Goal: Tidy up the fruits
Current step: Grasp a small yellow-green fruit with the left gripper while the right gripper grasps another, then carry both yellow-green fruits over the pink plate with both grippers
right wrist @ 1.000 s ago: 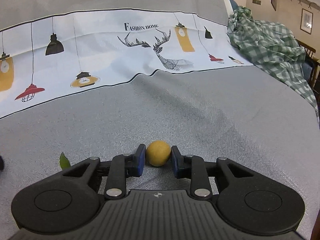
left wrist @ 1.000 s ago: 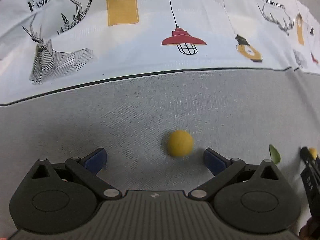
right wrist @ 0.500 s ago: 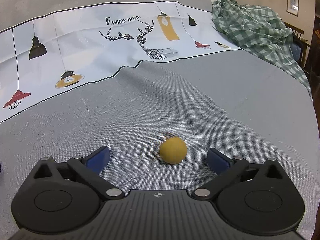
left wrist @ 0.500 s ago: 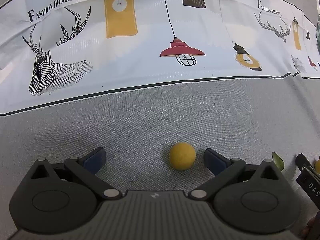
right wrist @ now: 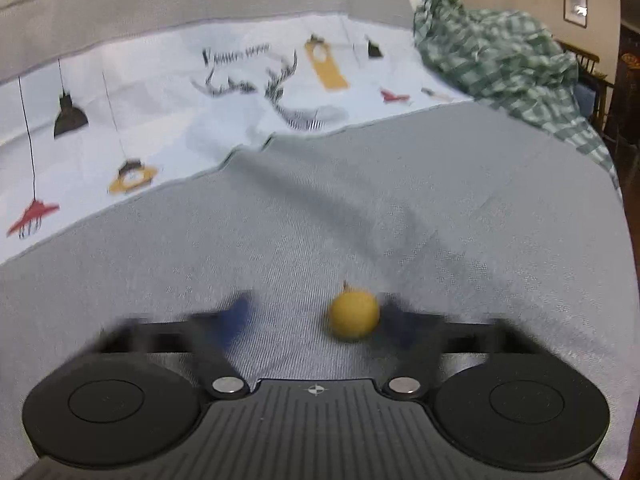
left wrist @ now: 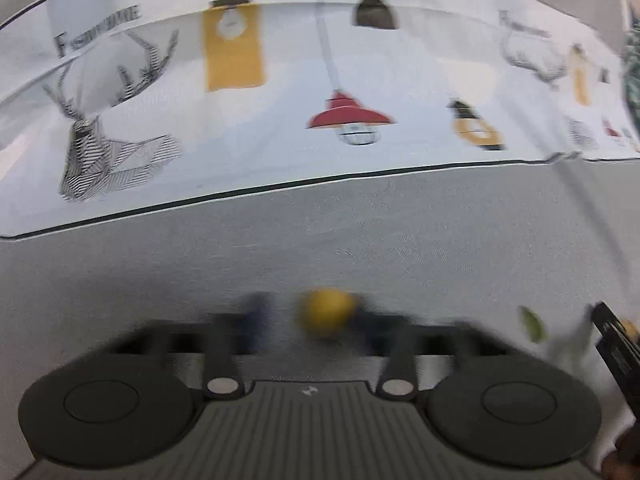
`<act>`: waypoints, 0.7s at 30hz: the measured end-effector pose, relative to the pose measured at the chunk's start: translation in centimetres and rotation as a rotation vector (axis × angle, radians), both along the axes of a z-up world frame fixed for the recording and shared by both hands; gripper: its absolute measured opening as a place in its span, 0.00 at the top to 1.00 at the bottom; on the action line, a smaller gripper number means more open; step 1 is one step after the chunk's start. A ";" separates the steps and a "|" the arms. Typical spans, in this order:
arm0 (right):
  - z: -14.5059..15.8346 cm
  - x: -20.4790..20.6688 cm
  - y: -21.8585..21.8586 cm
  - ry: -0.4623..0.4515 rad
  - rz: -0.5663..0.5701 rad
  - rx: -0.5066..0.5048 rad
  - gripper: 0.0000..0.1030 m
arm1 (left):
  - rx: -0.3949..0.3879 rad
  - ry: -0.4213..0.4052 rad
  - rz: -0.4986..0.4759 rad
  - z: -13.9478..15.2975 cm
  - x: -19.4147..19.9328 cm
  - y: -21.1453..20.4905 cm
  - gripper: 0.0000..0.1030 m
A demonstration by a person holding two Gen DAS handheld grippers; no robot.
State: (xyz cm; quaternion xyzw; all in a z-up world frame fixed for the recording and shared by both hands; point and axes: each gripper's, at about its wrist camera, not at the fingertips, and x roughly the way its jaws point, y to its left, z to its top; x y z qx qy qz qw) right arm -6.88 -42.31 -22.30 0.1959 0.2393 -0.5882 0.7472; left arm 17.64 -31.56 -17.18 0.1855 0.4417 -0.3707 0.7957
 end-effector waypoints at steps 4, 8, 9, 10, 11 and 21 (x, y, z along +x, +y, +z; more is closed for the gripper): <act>0.1 0.0 -0.1 -0.020 0.015 -0.001 0.74 | -0.014 0.006 0.001 0.7 -0.4 0.2 0.75; 0.3 -0.1 0.0 -0.047 0.032 -0.002 0.74 | -0.017 0.005 0.009 1.2 -0.7 0.6 0.75; 0.3 -0.1 0.0 -0.054 0.038 -0.003 0.74 | -0.016 0.000 0.011 1.5 -0.9 0.7 0.75; 0.4 0.0 0.1 -0.062 0.047 -0.008 0.74 | -0.017 -0.002 0.014 1.7 -0.9 0.9 0.75; 0.6 0.0 0.2 -0.071 0.061 -0.016 0.74 | -0.019 -0.003 0.015 2.1 -1.1 1.2 0.75; 5.1 -1.0 4.4 -0.118 0.256 -0.050 0.74 | -0.056 -0.045 0.062 9.8 -6.5 10.2 0.75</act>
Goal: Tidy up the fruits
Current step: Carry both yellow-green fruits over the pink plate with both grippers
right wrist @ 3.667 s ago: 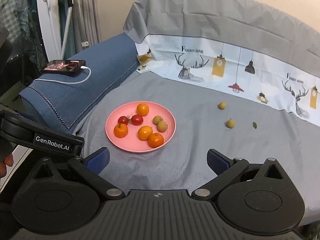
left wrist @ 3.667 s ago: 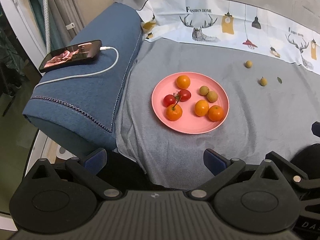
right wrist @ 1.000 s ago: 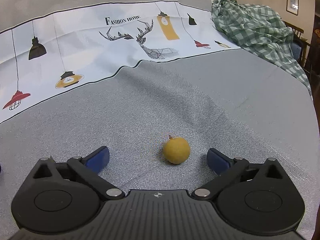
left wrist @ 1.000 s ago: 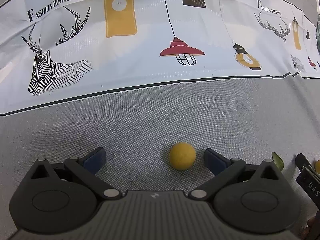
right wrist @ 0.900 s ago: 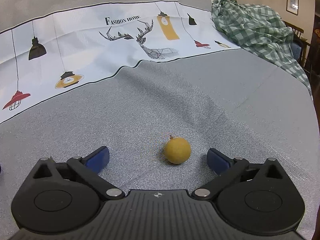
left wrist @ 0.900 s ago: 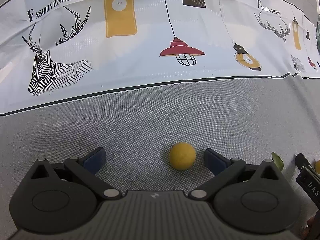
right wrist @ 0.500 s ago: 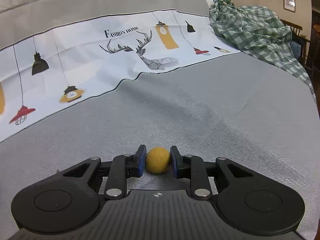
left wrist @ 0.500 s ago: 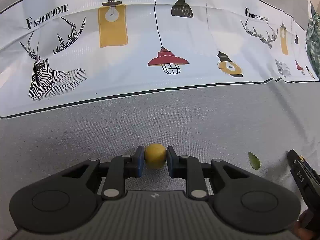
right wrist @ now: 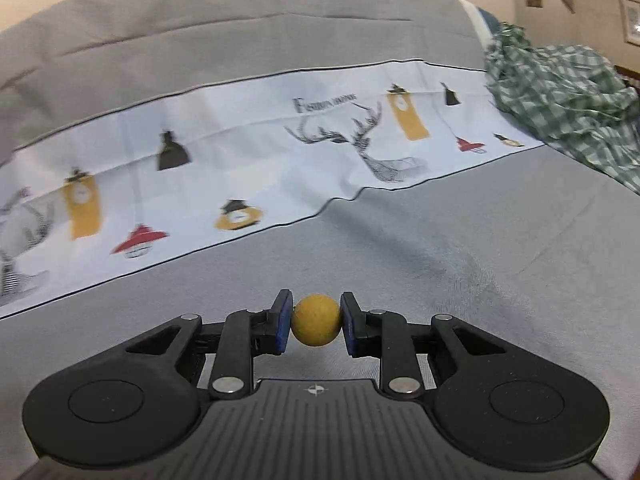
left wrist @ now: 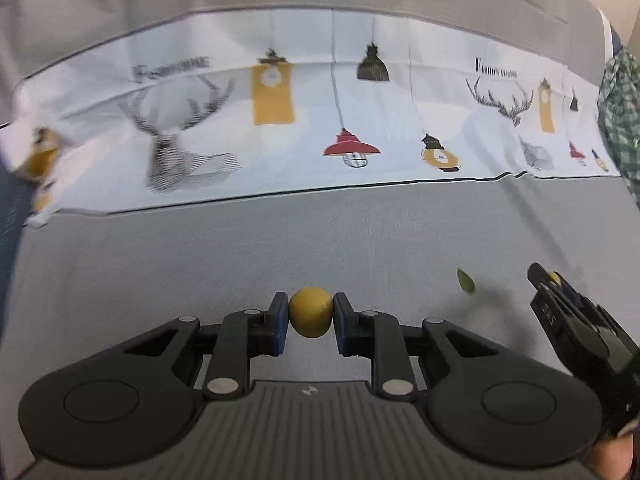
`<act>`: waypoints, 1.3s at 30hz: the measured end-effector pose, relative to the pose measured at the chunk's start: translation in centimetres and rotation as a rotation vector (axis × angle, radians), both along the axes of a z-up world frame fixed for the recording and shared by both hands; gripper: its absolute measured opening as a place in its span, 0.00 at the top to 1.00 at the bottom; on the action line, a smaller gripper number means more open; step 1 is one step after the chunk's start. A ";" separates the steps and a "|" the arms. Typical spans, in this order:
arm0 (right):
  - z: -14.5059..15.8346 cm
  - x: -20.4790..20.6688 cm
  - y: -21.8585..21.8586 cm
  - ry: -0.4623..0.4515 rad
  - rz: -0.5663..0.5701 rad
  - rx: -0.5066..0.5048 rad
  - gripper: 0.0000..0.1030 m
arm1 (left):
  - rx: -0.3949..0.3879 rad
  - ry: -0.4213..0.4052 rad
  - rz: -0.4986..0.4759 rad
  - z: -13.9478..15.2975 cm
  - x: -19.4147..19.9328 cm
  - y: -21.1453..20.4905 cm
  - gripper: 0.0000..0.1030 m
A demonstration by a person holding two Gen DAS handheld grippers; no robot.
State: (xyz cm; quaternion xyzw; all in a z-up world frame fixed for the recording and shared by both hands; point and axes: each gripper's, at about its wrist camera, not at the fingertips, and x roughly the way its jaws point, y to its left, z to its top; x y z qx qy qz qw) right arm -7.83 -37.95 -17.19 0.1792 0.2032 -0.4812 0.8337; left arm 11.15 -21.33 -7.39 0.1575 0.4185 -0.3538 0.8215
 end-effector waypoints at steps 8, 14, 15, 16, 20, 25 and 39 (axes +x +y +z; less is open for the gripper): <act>6.2 -5.6 7.7 -0.011 0.197 0.069 0.74 | 0.018 -0.035 0.153 5.6 -6.0 12.2 0.75; 10.9 -8.7 14.5 -0.028 0.349 0.090 0.74 | -0.013 -0.053 0.242 8.5 -9.8 20.4 0.75; 11.6 -9.0 15.6 -0.032 0.373 0.098 0.74 | -0.021 -0.058 0.259 8.9 -10.5 21.7 0.75; 12.2 -9.3 16.6 -0.036 0.393 0.106 0.74 | -0.027 -0.062 0.272 9.2 -11.1 22.7 0.75; 14.1 -10.4 20.5 -0.036 0.477 0.118 0.74 | -0.056 -0.073 0.318 10.3 -13.2 26.6 0.75; 16.0 -11.6 24.0 -0.019 0.547 0.070 0.74 | -0.075 -0.093 0.349 10.7 -15.5 30.0 0.75; 18.1 -13.1 27.9 0.007 0.634 -0.035 0.74 | -0.127 -0.093 0.369 11.0 -17.6 32.9 0.74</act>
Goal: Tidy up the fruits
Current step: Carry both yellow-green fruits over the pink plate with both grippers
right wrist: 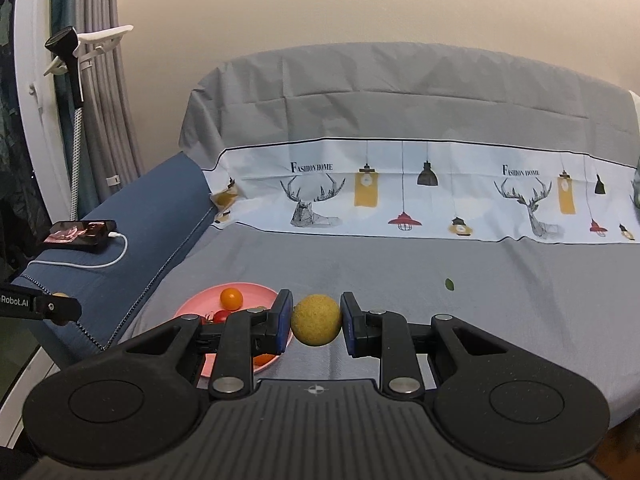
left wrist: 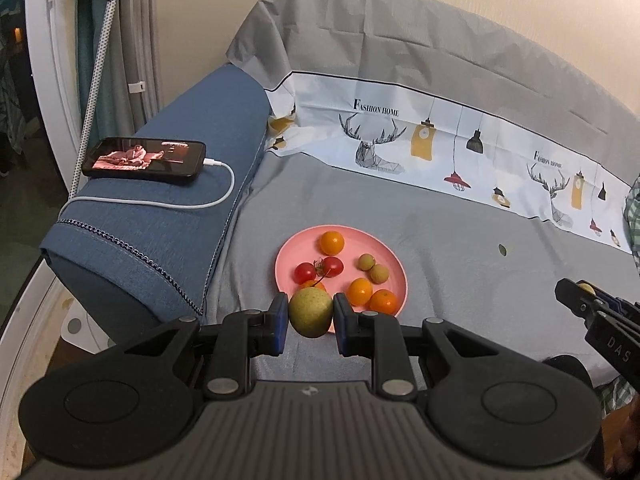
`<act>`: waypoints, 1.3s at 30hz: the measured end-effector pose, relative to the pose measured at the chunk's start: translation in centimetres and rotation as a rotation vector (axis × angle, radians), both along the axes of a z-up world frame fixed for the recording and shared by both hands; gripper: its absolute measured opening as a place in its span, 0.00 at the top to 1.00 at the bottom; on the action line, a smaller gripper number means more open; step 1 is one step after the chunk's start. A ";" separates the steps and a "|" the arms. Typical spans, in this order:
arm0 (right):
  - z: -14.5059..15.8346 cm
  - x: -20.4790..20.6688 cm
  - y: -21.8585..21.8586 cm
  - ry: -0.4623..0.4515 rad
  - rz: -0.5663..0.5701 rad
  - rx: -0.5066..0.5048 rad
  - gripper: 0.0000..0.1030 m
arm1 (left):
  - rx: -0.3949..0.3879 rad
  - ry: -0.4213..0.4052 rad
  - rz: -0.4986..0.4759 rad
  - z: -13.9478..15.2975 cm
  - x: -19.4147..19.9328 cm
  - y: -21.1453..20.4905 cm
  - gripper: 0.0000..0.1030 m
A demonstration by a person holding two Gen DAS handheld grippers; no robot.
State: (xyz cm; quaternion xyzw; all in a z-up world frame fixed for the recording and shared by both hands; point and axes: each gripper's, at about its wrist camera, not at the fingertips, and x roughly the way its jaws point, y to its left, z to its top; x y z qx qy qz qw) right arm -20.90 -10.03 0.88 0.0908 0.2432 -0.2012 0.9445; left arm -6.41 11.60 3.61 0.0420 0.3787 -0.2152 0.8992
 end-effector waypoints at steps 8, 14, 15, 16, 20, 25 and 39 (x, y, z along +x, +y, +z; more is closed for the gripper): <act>0.0 0.1 0.1 0.006 0.005 -0.002 0.74 | -0.003 0.000 0.001 0.0 0.1 0.2 0.75; -0.2 0.5 0.1 0.014 0.014 -0.004 0.74 | 0.000 0.003 0.002 -0.1 0.1 0.2 0.74; -0.2 0.5 0.1 0.015 0.015 -0.002 0.74 | 0.000 0.004 0.002 -0.1 0.1 0.2 0.74; -0.3 0.6 0.0 0.017 0.015 -0.002 0.74 | 0.001 0.005 0.002 -0.1 0.2 0.2 0.74; -0.4 0.8 -0.1 0.024 0.017 0.001 0.74 | 0.005 0.011 0.003 -0.2 0.4 0.1 0.74; -0.7 1.3 -0.2 0.034 0.019 0.006 0.74 | 0.008 0.017 0.005 -0.4 0.7 -0.1 0.74; -1.8 2.4 -0.8 0.065 0.022 0.028 0.74 | 0.030 0.052 0.008 -1.5 2.3 -0.7 0.74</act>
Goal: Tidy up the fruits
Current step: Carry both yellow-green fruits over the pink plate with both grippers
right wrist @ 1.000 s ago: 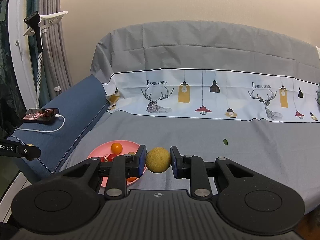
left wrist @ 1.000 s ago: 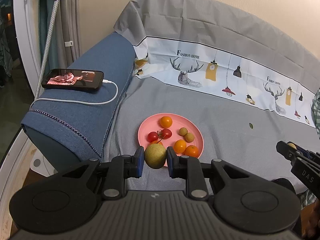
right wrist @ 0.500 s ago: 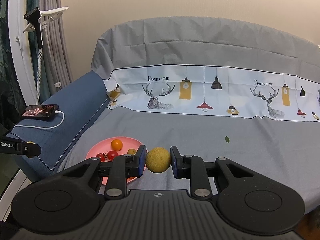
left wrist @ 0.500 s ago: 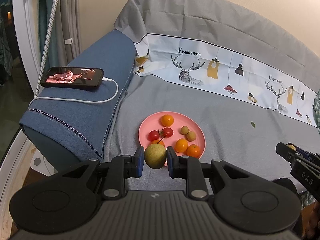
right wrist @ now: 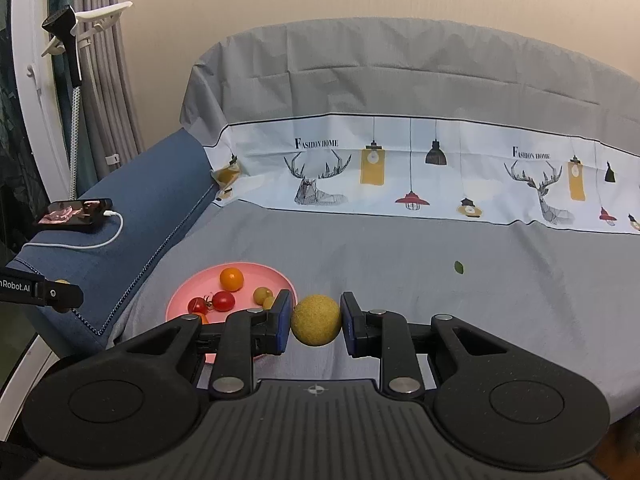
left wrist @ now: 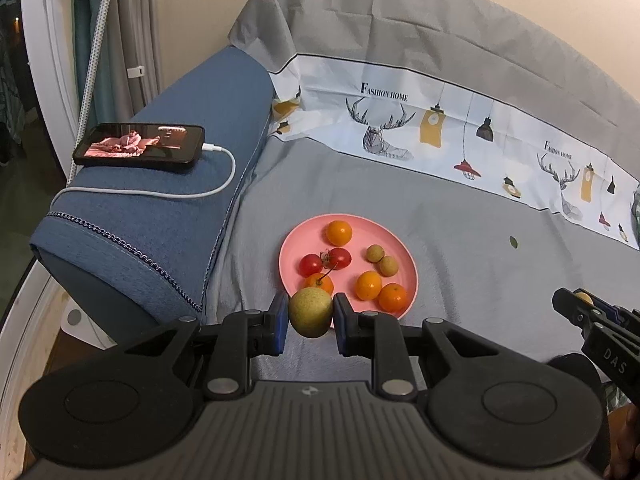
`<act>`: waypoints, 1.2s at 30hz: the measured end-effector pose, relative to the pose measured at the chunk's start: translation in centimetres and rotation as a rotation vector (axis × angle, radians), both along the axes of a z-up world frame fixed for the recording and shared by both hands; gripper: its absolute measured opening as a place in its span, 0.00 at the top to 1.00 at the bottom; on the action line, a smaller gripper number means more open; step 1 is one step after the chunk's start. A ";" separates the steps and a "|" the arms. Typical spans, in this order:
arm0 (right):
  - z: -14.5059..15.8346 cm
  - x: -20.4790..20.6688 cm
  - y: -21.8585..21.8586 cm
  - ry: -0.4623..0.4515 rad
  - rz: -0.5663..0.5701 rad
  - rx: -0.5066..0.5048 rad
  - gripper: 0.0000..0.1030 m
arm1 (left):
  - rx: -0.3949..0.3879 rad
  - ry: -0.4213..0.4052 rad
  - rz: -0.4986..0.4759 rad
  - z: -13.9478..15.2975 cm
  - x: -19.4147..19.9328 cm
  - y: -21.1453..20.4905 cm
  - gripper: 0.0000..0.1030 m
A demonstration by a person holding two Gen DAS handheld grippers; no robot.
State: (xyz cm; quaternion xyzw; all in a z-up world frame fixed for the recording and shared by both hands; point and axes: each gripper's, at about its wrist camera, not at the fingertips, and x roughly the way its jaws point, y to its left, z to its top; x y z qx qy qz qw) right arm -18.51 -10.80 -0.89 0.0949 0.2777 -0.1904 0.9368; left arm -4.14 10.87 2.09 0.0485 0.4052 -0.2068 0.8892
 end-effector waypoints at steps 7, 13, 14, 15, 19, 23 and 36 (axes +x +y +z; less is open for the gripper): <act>-0.9 1.1 -0.3 0.027 0.002 0.017 0.74 | 0.017 0.031 0.004 -0.9 1.4 -0.5 0.75; -1.8 2.6 -0.8 0.048 0.010 0.033 0.74 | 0.026 0.061 0.007 -1.9 3.1 -1.3 0.75; -1.9 2.9 -0.9 0.051 0.012 0.038 0.74 | 0.026 0.067 0.006 -2.1 3.5 -1.5 0.75; -2.0 3.2 -1.0 0.052 0.015 0.043 0.74 | 0.026 0.071 0.006 -2.2 3.8 -1.7 0.75; -2.5 4.8 -1.3 0.057 0.031 0.054 0.74 | 0.032 0.081 -0.001 -2.8 5.3 -2.9 0.74; -3.0 6.8 -1.6 0.056 0.045 0.071 0.74 | 0.043 0.087 -0.010 -3.6 7.0 -4.0 0.75; -7.0 14.1 -2.2 0.117 0.133 0.121 0.74 | 0.084 0.139 -0.015 -8.1 12.8 -7.1 0.75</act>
